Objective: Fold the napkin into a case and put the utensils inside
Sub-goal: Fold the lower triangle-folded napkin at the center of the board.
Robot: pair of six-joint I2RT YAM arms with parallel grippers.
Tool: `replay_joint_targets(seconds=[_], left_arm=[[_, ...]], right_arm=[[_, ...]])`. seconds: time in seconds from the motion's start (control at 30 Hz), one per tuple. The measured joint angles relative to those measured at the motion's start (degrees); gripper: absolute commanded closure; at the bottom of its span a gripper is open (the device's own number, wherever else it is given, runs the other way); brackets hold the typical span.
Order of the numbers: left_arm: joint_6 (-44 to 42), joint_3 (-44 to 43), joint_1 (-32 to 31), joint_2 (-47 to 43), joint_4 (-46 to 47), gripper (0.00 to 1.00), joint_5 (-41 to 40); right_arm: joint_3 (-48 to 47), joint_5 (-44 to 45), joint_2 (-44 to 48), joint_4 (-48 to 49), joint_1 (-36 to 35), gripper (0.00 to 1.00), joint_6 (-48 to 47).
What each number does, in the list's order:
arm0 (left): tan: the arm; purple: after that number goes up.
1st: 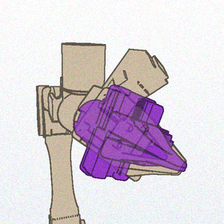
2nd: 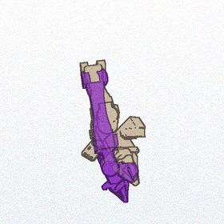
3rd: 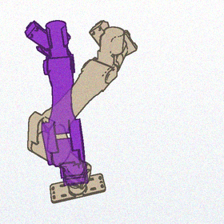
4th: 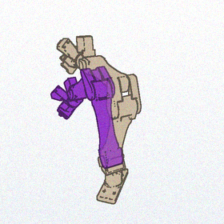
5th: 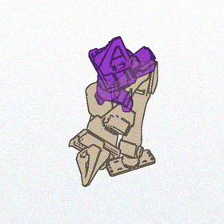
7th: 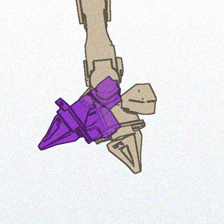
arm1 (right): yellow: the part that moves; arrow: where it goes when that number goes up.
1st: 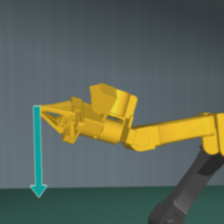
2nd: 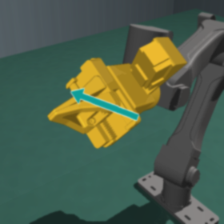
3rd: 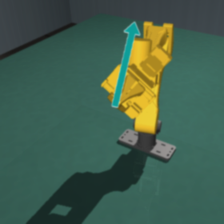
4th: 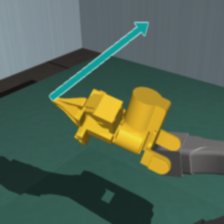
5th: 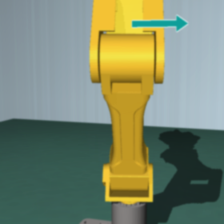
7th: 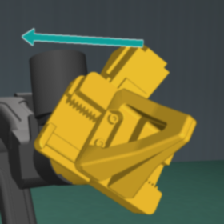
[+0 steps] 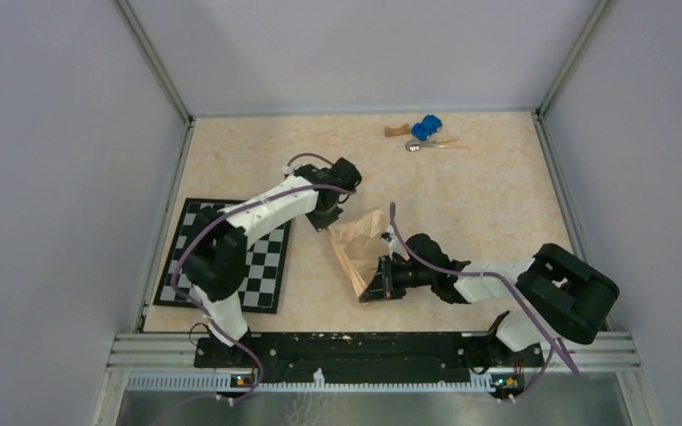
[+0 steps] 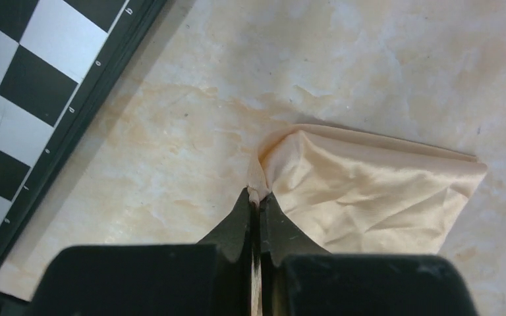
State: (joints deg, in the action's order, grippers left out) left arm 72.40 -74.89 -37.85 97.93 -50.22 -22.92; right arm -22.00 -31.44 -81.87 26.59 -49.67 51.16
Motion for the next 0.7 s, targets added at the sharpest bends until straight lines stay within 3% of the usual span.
replay_joint_targets(seconds=[0.17,0.33,0.7], left_arm=[[9.4,-17.7,-4.2,16.4,-17.3,1.0,-4.9],[13.3,-21.7,-5.1,23.2,-24.4,1.0,-6.7],[11.0,-25.9,-5.4,25.8,-23.2,1.0,-5.9]], right_arm=[[3.3,-0.5,0.0,1.1,2.6,1.0,0.5],[4.0,-0.7,0.5,-2.1,4.9,1.0,-1.5],[5.6,2.6,4.3,-4.6,6.7,1.0,-6.6]])
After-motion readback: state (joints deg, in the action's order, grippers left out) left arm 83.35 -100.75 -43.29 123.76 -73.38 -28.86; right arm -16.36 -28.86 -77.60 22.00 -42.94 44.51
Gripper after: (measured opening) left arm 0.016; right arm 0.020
